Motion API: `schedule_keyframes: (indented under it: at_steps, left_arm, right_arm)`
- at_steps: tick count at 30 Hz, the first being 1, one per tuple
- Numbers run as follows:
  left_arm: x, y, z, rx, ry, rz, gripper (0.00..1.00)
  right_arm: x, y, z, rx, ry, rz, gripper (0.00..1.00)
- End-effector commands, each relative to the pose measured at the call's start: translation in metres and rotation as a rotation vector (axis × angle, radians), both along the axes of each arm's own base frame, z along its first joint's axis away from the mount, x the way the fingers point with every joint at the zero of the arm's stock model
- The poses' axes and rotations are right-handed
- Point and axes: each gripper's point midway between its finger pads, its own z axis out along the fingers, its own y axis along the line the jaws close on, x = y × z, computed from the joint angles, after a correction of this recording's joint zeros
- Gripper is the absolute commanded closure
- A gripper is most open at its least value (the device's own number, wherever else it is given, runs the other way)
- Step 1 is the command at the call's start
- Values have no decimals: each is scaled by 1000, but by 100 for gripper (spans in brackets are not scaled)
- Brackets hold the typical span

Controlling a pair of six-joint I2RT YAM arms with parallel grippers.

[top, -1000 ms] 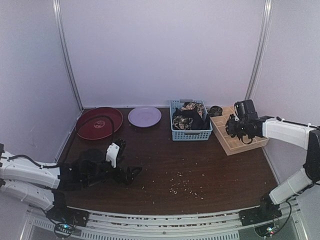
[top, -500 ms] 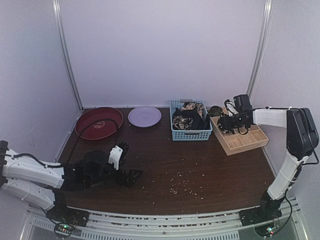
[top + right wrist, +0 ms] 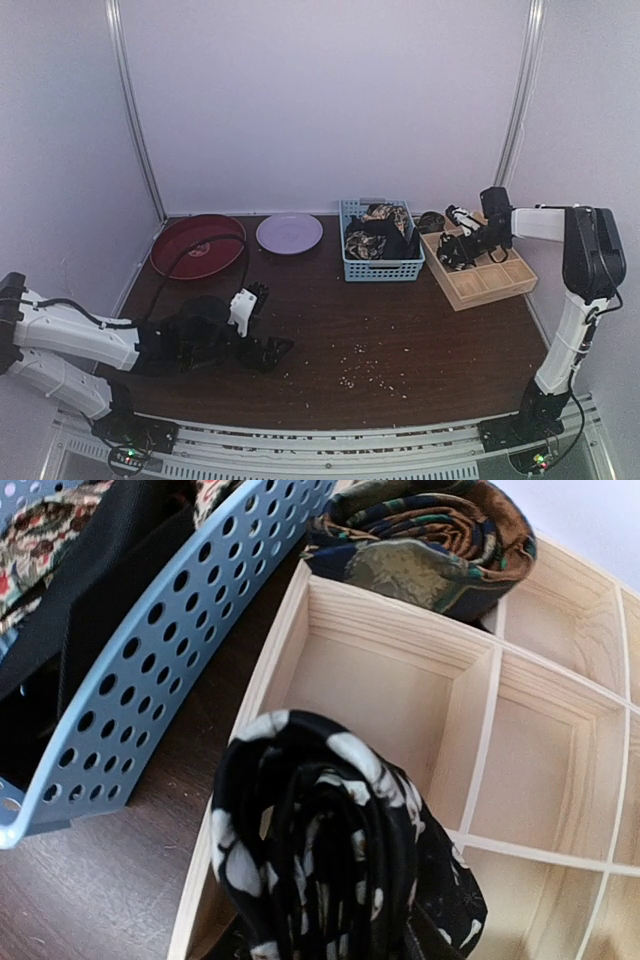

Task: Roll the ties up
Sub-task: Place the tie in the storage box.

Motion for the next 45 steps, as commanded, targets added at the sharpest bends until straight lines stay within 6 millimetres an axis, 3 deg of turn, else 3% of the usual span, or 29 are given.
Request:
schedule_keyframes:
  at_steps: [1, 5, 11, 16, 20, 27, 38, 45]
  left_arm:
    - [7, -12, 14, -25, -3, -2, 2]
    - [9, -16, 15, -26, -1, 1, 2]
    - [12, -23, 8, -12, 17, -4, 2]
    - [12, -26, 1, 8, 33, -7, 2]
    - [12, -26, 1, 9, 34, -8, 2]
    - [14, -29, 0, 17, 33, -11, 2]
    - [14, -31, -4, 23, 46, -9, 2]
    - [16, -34, -5, 11, 54, -4, 2]
  right_arm:
    - [-11, -4, -23, -100, 82, 148, 65]
    - [-11, -13, -27, -167, 48, 189, 67]
    - [-16, -7, -29, -204, 6, 319, 67]
    - [-45, 2, -43, -170, 136, 441, 65]
    - [-56, 3, -44, -173, 180, 488, 64]
    - [-45, -5, -40, -208, 208, 475, 65]
    - [-46, -8, -64, -211, 301, 498, 66]
    - [-66, -11, -42, -218, 288, 442, 67]
